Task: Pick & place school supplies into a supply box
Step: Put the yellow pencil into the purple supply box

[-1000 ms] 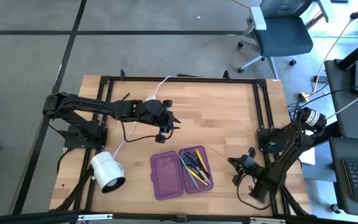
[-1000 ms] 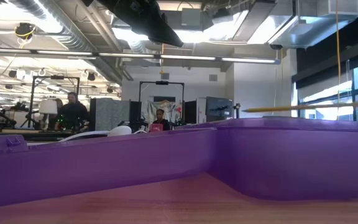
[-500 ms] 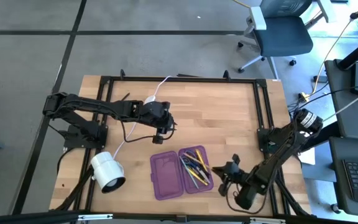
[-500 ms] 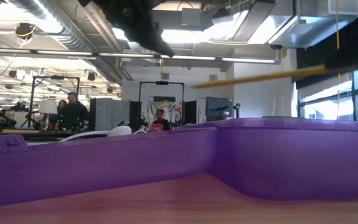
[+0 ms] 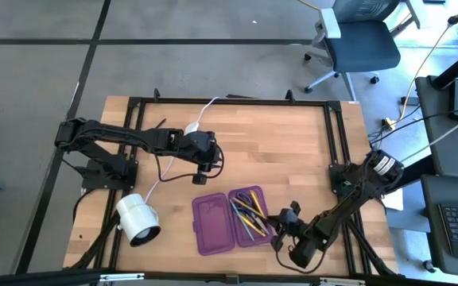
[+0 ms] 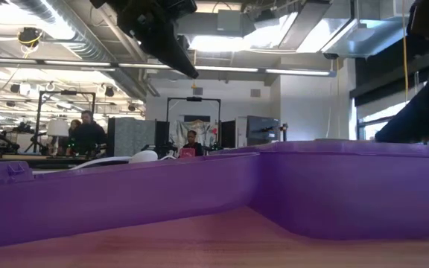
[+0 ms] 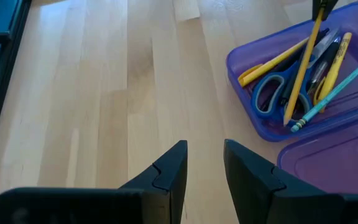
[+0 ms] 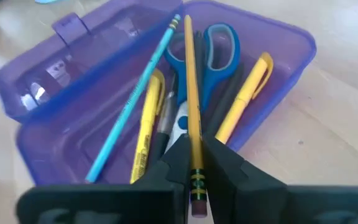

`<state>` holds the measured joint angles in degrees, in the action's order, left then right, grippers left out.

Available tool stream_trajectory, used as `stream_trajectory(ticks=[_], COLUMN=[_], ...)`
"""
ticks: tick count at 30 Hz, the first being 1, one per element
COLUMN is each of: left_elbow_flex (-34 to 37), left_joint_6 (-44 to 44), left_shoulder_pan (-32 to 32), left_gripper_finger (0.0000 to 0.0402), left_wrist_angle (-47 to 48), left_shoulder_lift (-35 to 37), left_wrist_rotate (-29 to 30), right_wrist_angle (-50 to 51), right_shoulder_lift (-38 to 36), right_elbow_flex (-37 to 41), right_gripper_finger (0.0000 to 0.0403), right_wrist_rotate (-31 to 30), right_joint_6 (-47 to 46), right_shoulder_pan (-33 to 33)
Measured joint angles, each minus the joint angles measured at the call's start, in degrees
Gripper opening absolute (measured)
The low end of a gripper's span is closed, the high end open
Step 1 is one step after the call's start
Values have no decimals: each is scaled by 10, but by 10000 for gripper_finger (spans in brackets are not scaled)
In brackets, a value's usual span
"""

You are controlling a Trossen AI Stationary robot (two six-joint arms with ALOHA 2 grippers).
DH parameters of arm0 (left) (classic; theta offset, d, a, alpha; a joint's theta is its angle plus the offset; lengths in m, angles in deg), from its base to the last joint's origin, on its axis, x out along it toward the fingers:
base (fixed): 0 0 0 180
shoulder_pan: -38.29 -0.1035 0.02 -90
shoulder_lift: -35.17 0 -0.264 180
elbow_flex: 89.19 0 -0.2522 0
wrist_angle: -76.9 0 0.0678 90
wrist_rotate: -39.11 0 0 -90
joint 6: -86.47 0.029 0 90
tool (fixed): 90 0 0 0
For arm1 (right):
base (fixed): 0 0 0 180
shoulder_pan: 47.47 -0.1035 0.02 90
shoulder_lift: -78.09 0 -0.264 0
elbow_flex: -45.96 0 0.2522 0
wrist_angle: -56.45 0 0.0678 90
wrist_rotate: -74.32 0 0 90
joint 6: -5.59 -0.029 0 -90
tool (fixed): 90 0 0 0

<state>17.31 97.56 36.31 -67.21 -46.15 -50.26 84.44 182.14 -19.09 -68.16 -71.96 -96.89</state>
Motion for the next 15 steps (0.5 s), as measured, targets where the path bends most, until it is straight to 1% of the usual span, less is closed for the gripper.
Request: stream_trajectory(ticks=[8,15], left_elbow_flex=[0,0], left_joint_6=[0,2], left_shoulder_pan=[0,0], left_gripper_finger=[98,98], left_wrist_angle=[-1,-1], left_shoulder_lift=[0,0], left_wrist_rotate=[0,0], right_wrist_angle=[-43,-80], right_shoulder_lift=[18,18], right_elbow_flex=[0,0], right_gripper_finger=[50,46], right_wrist_rotate=[31,46], right_joint_6=[-2,-2], right_shoulder_pan=[22,27])
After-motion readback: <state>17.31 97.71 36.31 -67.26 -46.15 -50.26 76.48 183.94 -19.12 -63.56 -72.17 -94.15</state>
